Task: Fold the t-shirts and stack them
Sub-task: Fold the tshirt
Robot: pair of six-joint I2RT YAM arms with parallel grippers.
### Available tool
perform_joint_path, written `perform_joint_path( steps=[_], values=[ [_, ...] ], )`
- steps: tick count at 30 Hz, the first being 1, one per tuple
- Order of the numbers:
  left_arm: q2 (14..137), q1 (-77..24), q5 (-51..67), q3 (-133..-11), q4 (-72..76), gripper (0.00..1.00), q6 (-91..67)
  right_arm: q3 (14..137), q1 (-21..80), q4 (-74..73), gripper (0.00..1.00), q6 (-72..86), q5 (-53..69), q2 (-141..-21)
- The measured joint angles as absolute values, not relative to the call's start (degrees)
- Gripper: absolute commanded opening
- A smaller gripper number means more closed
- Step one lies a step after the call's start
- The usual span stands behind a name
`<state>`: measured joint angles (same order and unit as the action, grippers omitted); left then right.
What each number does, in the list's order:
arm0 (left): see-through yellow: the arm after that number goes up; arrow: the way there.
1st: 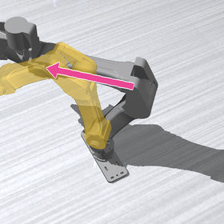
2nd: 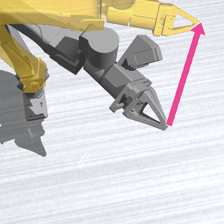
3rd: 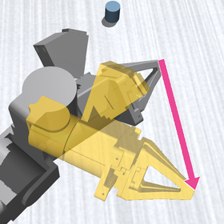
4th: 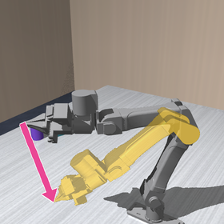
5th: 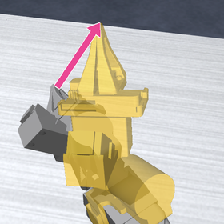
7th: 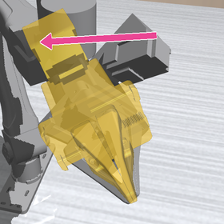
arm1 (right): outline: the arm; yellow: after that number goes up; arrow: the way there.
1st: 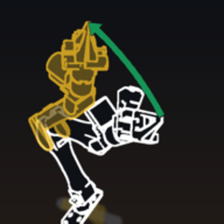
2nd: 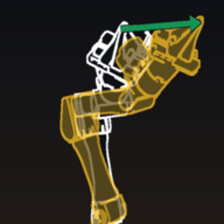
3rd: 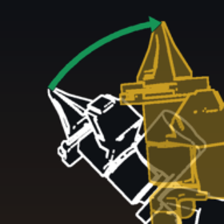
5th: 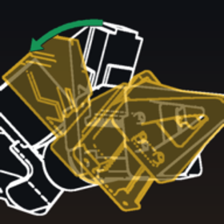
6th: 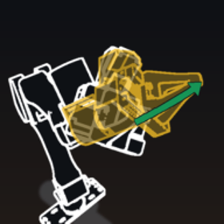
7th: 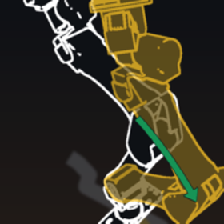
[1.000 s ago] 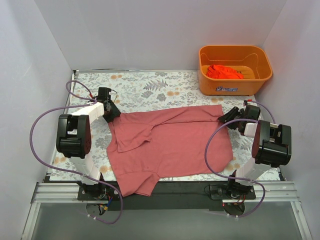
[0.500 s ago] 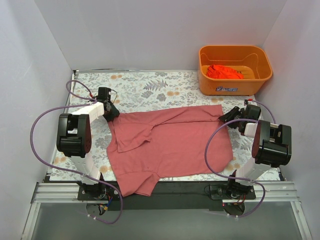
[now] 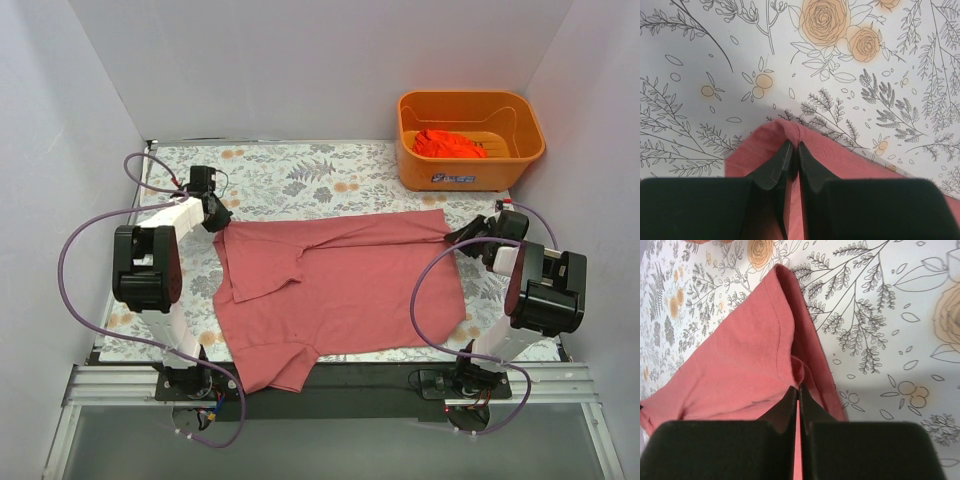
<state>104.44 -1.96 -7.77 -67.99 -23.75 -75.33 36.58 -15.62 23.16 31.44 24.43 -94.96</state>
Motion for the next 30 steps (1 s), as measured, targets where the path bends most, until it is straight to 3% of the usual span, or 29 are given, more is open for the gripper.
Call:
perform_joint_path(
  steps=[10, 12, 16, 18, 20, 23, 30],
  values=[
    [108.18, -1.96, -9.02, -69.47, -25.45, 0.10, -74.98, 39.09, -16.91, 16.21, 0.01, 27.92, 24.64, -94.21],
    [108.25, -1.93, -9.08, -69.49, -25.47, 0.15, -75.00, 40.64, -16.91, 15.07, 0.04, 27.11, 24.91, -94.91],
    [108.22, -1.93, -9.15, -69.69, -25.67, 0.33, -75.09, 42.37, -16.91, 12.97, 0.27, 25.45, 25.21, -96.12],
    [108.18, -1.91, -9.37, -70.30, -26.59, 0.40, -75.02, 42.68, -16.93, 11.60, 0.34, 24.62, 24.80, -96.05],
    [107.90, -1.80, -9.47, -70.83, -27.53, 0.51, -74.96, 43.22, -16.91, 9.65, 0.39, 23.55, 23.97, -95.61],
    [106.45, -1.58, -9.61, -71.72, -29.56, 0.60, -74.78, 43.86, -16.75, 6.98, 0.41, 22.24, 22.11, -93.21],
    [98.83, -2.09, -9.76, -73.65, -34.76, 0.56, -75.24, 47.20, -14.28, 6.96, 0.39, 20.64, 21.67, -86.37]
  ],
)
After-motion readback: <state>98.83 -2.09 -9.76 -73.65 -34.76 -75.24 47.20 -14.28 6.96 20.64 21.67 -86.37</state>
